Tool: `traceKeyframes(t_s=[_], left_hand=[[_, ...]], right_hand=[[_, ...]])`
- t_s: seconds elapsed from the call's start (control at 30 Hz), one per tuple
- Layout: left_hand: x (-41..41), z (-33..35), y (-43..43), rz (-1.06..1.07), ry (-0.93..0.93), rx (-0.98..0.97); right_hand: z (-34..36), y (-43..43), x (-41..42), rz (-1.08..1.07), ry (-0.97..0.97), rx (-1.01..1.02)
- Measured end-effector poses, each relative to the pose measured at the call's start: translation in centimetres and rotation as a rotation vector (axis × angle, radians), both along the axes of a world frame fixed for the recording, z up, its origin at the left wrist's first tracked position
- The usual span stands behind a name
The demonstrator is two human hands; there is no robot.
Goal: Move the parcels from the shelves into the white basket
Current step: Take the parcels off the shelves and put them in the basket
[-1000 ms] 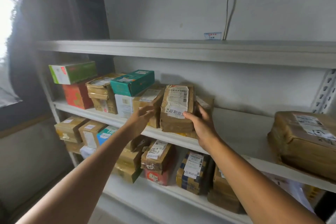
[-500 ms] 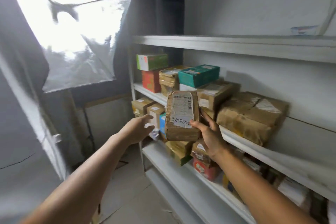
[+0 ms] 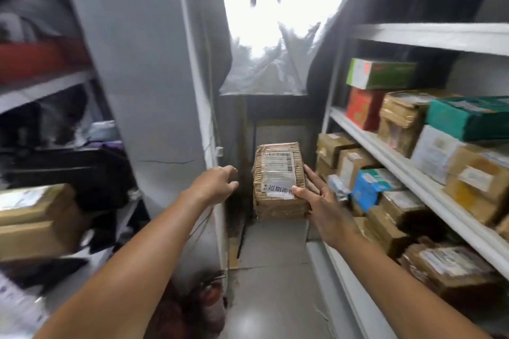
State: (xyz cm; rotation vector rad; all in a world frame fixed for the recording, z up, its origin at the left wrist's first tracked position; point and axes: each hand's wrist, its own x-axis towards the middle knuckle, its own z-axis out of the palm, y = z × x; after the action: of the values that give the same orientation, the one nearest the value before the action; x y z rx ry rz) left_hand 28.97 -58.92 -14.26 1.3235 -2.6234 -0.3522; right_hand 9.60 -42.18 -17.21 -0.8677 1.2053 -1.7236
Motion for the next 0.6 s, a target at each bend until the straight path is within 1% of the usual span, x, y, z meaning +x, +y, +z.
traceKeyframes(t_s=[0.1, 0.2, 0.3, 0.47, 0.6], left_hand=[[4.6, -0.8, 2.4, 0.176, -0.022, 0.035], [9.9, -1.6, 6.8, 0.36, -0.026, 0.078], [15.4, -2.9, 11.8, 0.513, -0.034, 0.072], [25.9, -5.0, 20.8, 0.815, -0.056, 0.121], [34.4, -6.3, 27.4, 1.012, -0.062, 0.147]], right_hand=[[-1.1, -0.7, 2.2, 0.188, -0.033, 0.013], [-2.0, -0.4, 5.2, 0.388, -0.032, 0.045], [-2.9, 0.6, 9.3, 0.545, -0.038, 0.08], [-4.5, 2.9, 18.7, 0.786, 0.014, 0.131], [-6.1, 4.7, 27.3, 1.014, 0.006, 0.166]])
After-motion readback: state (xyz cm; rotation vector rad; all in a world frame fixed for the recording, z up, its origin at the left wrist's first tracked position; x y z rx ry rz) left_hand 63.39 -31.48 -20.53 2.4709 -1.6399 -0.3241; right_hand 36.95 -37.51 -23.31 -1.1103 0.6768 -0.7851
